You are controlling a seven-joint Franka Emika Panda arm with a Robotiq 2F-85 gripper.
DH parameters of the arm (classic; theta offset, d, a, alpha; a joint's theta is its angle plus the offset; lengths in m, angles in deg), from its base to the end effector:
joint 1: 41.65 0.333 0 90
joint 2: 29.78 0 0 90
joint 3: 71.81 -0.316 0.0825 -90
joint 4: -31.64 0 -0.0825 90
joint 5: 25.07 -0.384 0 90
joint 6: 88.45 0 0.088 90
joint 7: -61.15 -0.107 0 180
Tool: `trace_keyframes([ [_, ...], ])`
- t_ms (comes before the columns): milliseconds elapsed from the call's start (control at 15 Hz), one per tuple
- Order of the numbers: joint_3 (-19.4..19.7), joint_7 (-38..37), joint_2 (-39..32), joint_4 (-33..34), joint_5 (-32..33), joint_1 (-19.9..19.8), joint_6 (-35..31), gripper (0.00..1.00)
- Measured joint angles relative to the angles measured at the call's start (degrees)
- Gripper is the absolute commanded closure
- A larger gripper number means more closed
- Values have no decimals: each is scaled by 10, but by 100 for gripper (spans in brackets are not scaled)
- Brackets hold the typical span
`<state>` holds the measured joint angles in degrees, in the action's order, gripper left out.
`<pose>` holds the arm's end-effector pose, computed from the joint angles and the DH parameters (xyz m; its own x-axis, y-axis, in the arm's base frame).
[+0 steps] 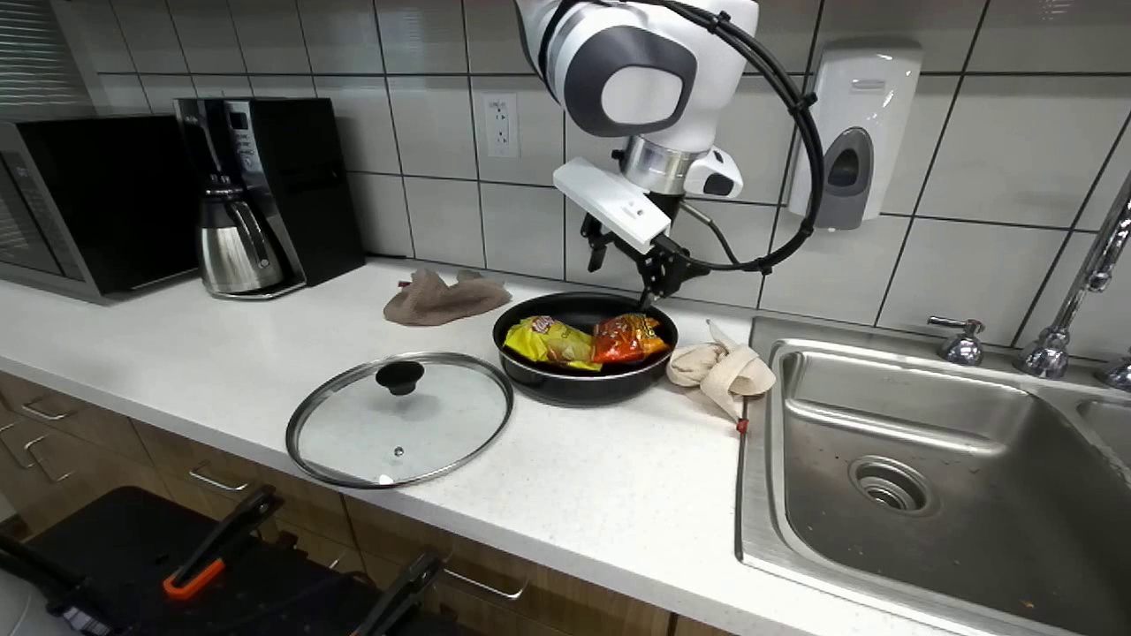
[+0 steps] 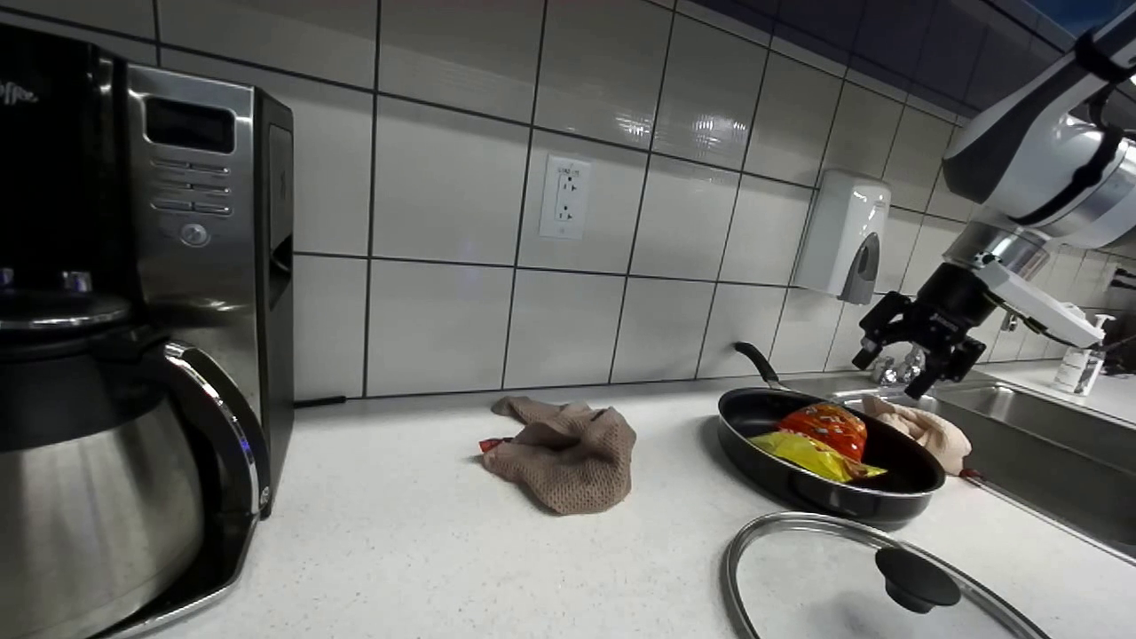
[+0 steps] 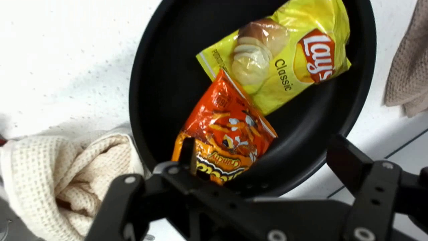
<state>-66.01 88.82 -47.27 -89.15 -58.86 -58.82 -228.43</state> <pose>0.5367 -0.2256 0.2746 0.9202 -0.3715 0.1230 -0.3162 -0.8911 -0.3254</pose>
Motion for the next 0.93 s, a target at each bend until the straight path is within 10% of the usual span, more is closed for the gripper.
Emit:
trace_keyframes([
  [933,-22,54,151,-221,31,74,-73,0],
])
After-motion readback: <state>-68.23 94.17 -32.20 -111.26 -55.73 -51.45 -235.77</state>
